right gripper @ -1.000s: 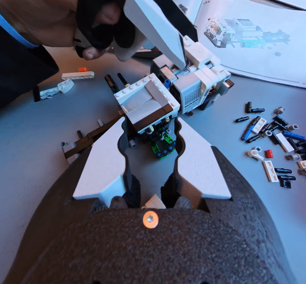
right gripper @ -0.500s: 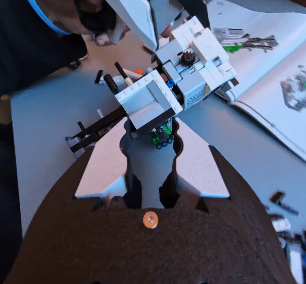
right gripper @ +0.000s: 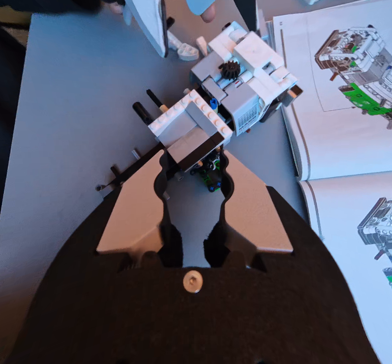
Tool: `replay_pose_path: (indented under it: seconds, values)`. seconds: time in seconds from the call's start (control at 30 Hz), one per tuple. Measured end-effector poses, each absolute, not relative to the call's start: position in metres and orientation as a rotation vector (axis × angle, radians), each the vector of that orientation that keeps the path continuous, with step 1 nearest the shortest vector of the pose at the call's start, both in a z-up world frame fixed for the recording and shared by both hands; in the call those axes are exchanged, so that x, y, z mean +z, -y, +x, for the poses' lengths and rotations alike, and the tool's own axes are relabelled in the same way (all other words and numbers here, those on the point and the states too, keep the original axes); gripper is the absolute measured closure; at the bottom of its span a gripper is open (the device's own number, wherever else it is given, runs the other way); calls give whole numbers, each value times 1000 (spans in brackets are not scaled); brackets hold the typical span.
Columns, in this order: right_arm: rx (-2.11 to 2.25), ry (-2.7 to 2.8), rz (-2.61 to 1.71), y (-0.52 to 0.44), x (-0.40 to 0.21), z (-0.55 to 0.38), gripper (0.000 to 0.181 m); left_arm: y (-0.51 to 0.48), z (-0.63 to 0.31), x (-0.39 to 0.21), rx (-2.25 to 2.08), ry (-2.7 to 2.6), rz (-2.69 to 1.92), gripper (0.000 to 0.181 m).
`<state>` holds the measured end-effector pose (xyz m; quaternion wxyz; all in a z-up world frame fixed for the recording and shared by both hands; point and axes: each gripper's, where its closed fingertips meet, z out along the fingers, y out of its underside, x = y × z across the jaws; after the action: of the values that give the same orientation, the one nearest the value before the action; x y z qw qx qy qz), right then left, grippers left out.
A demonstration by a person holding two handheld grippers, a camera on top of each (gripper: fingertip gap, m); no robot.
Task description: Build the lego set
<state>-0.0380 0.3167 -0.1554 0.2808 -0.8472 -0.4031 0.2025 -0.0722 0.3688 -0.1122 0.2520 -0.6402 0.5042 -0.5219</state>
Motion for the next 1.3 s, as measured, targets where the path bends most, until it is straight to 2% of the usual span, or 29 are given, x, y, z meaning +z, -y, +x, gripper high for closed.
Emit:
replay_pose_path:
  seconds: [0.03,0.3,0.47,0.63,0.7,0.77,0.87,1.07,1.17,1.3]
  values:
    - [559,1109,-2258,-315,-155,-37,135,-366,-74,-112,-1419,-1365,-1743,105]
    - [609,1047,-2184,-306,-143,-27,125,-358,-89,-110,-1359,-1364,-1709,111]
    - [465,584,-2102,-263,-97,7,116,-363,-107,-109,-1235,-1413,-1658,112]
    - [239,308,-2182,-181,-144,31,96,-348,-124,-109,-1228,-1444,-1611,116]
    - [246,280,-2173,-169,-154,28,95,-341,-125,-107,-1245,-1448,-1598,118]
    - [285,307,-2231,-165,-167,20,93,-332,-123,-101,-1267,-1465,-1588,118]
    - [241,393,-2290,-169,-183,18,82,-318,-120,-94,-1263,-1516,-1562,118]
    - [159,547,-2274,-190,-191,10,76,-295,-117,-94,-1268,-1576,-1555,118]
    - [156,597,-2278,-190,-189,9,98,-288,-118,-98,-1277,-1590,-1569,119]
    - [94,577,-2313,-183,-188,10,102,-284,-119,-100,-1300,-1588,-1587,120]
